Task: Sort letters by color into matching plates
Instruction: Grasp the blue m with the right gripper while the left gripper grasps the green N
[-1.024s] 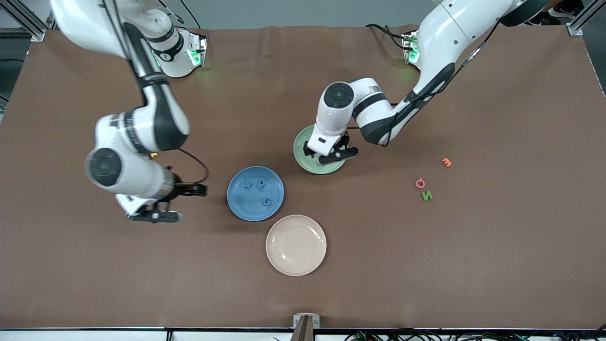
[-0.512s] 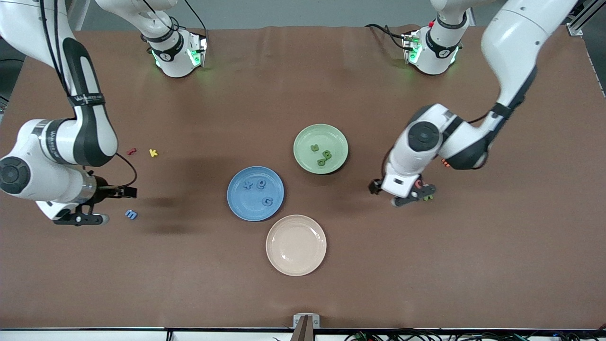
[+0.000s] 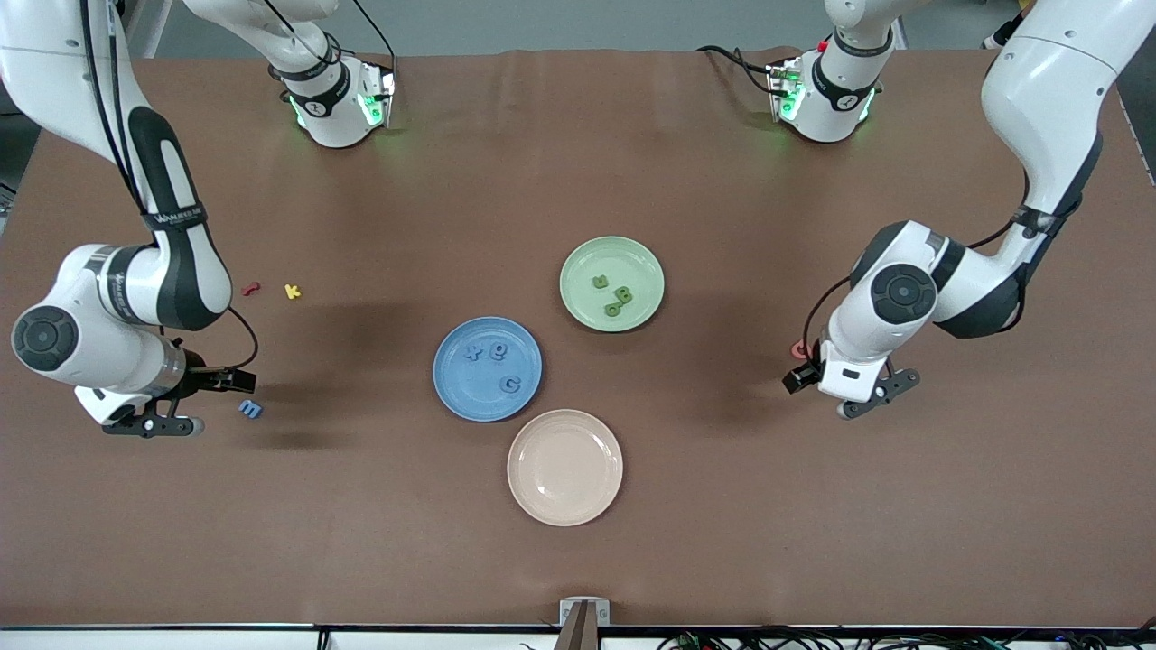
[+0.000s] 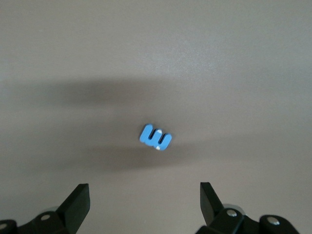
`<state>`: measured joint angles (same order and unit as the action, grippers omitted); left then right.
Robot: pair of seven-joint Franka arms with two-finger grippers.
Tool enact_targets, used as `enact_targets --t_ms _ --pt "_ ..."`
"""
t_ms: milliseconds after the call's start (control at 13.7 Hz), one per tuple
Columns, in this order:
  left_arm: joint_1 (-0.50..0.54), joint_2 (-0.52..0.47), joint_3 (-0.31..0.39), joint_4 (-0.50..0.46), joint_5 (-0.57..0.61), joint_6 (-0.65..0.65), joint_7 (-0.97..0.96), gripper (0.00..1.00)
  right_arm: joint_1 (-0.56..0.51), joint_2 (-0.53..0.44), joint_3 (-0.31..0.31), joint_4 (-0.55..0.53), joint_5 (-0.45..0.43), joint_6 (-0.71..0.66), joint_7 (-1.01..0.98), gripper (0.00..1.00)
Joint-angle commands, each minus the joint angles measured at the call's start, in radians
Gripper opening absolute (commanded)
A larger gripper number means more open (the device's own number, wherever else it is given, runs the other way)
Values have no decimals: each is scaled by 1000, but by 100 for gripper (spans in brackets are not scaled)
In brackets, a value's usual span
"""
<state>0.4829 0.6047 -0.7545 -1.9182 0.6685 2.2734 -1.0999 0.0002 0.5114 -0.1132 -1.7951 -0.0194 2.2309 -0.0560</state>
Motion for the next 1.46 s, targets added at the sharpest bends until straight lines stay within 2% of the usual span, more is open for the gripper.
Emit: enact_targets --t_ms 0,293,659,951,1098,1244,1390 --pt "37 32 -11 -5 66 26 8 81 -29 35 24 6 -10 44 -2 100" --pt "37 67 -9 -30 79 106 15 68 -45 88 27 19 -5 93 -2 100" --pt "80 60 -9 -96 83 120 123 66 -57 147 35 19 -2 179 -15 100" --pt "85 64 -9 -104 85 124 130 63 -88 160 72 20 -2 200 -15 97" --pt "86 73 -9 -104 106 130 130 62 -89 167 73 20 -2 204 -16 88" --pt "88 81 -9 -102 109 132 130 62 -89 168 73 22 -4 205 -28 68" --pt "88 81 -8 -104 109 135 130 61 -91 170 73 22 -4 207 -35 55"
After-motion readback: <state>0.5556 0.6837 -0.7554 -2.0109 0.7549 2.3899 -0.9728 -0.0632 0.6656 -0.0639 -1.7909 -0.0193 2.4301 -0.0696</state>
